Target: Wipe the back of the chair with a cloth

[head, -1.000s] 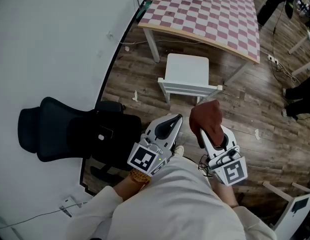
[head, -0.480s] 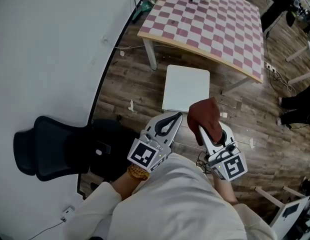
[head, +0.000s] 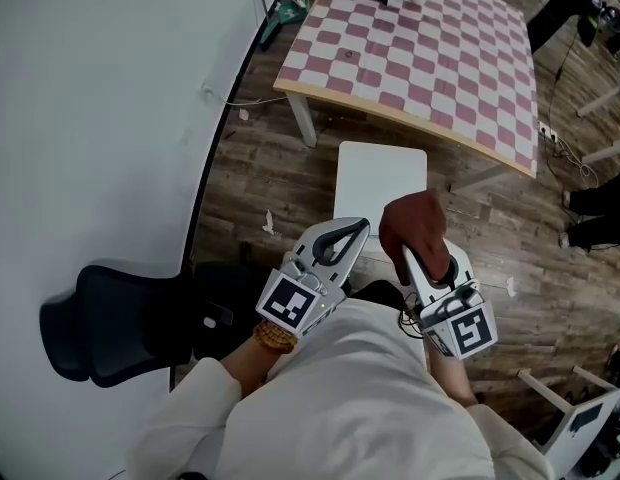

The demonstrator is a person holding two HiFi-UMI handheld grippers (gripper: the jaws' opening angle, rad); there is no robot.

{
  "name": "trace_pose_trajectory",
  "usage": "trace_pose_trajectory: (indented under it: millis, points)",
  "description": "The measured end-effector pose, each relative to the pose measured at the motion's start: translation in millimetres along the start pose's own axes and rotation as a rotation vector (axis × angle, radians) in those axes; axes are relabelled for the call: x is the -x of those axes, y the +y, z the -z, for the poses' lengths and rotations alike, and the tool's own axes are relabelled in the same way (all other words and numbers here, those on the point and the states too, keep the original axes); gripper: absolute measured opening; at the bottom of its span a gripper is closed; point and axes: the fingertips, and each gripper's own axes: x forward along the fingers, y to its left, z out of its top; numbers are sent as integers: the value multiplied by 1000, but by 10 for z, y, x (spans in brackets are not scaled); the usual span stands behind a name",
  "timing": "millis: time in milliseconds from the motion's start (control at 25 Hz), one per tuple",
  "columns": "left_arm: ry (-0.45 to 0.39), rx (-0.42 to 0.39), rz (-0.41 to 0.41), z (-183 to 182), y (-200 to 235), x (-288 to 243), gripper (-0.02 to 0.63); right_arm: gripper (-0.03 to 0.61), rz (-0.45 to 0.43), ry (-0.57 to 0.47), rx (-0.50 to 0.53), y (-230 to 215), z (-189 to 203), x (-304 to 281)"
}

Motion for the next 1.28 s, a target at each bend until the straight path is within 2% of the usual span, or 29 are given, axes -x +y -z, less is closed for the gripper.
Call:
trace_pose_trajectory:
  millis: [160, 280, 320, 400, 520, 600, 680, 760, 880, 1000, 1280]
  points:
    - [74, 33, 5, 102, 42, -154, 28, 103, -11, 23, -12, -167, 87, -70]
    - [118, -11, 19, 217, 105, -242, 28, 103, -40, 67, 21, -292, 182, -119]
    - [129, -50, 27, 265, 140, -263, 31, 103, -59, 110, 49, -327, 268, -128]
    - [176, -105, 42, 414, 210, -276, 94, 103, -107, 245, 99, -380, 534, -149]
    - [264, -127, 73, 704, 274, -266, 117, 103, -189, 370, 120, -399, 874, -289]
    - [347, -165, 122, 939, 272, -260, 117, 103, -279, 394, 207, -383, 1091, -426]
    - [470, -226, 194, 1252, 232, -230, 117, 103, -397, 440, 379, -353, 1373, -540]
    - [602, -285, 274, 1594, 179, -186, 118, 103, -499, 528, 532, -332, 1724, -608]
    - [733, -344, 345, 1995, 134, -161, 120, 103, -640, 649, 661, -300, 2242, -642]
    - [794, -364, 380, 2251, 93, -175, 120, 103, -786, 712, 698, -220, 2679, -635]
    - [860, -338, 403, 2626, 148, -185, 120, 101, -1079, 804, 803, -105, 3590, -682]
